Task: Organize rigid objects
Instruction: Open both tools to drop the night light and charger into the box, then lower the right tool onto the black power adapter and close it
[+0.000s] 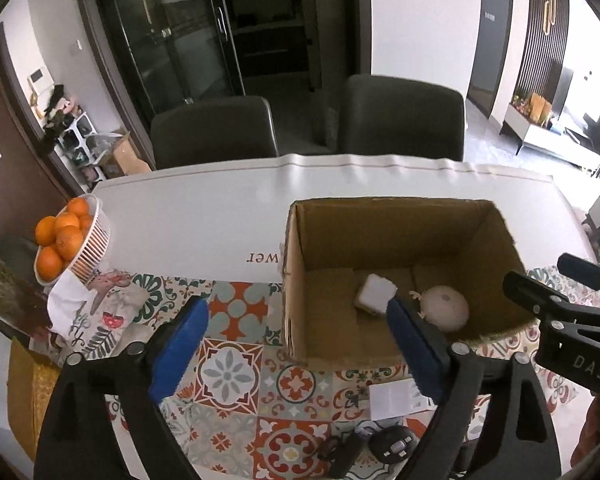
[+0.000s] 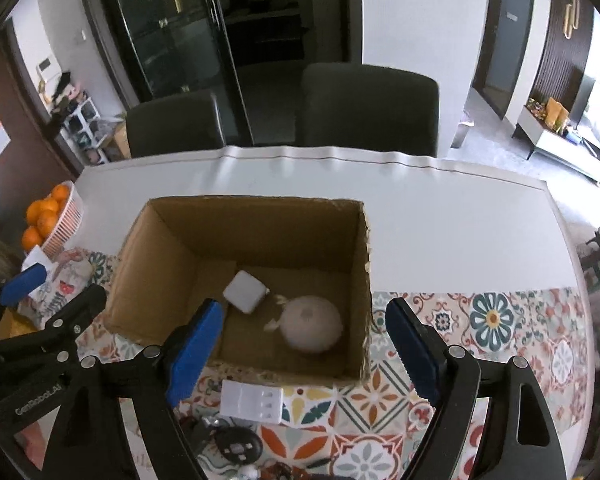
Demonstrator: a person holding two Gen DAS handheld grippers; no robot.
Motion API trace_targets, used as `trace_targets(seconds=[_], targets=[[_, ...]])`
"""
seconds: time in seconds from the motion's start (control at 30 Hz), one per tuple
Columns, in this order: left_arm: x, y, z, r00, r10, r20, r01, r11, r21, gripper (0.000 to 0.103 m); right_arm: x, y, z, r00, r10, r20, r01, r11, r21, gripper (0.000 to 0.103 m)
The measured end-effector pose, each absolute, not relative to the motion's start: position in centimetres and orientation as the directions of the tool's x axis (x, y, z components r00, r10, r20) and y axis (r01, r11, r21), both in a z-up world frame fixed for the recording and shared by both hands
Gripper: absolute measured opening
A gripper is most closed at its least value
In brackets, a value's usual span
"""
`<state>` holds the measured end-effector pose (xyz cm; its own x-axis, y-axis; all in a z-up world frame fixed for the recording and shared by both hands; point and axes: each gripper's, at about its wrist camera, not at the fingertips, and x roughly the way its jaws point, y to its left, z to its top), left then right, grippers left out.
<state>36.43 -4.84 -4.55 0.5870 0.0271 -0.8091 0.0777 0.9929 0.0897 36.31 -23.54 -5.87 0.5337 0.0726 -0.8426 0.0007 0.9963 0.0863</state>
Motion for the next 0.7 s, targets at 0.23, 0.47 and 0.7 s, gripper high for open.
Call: trace_targets(seconds=[0.23, 0.47, 0.7], targets=[[33.3, -5.4, -2.6, 0.644, 0.023, -0.764, 0.082, 0.992, 0.1, 0.101, 32.6, -24.4, -3.8, 0.57, 0.045, -0.821, 0.036, 0.996, 0.079, 0.084], [29.4, -6.3, -1.7, 0.695, 0.029, -0.718, 0.095, 0.987, 0.132, 0.103, 28.6, -25.4, -3.0, 0.61, 0.034, -0.792, 0.055, 0.995, 0.085, 0.084], [26.4, -6.9, -1.8, 0.713, 0.037, -0.7, 0.096, 0.984, 0.15, 0.103, 25.3, -26.0, -3.5, 0.621, 0.018, -0.783, 0.074, 0.994, 0.082, 0.084]])
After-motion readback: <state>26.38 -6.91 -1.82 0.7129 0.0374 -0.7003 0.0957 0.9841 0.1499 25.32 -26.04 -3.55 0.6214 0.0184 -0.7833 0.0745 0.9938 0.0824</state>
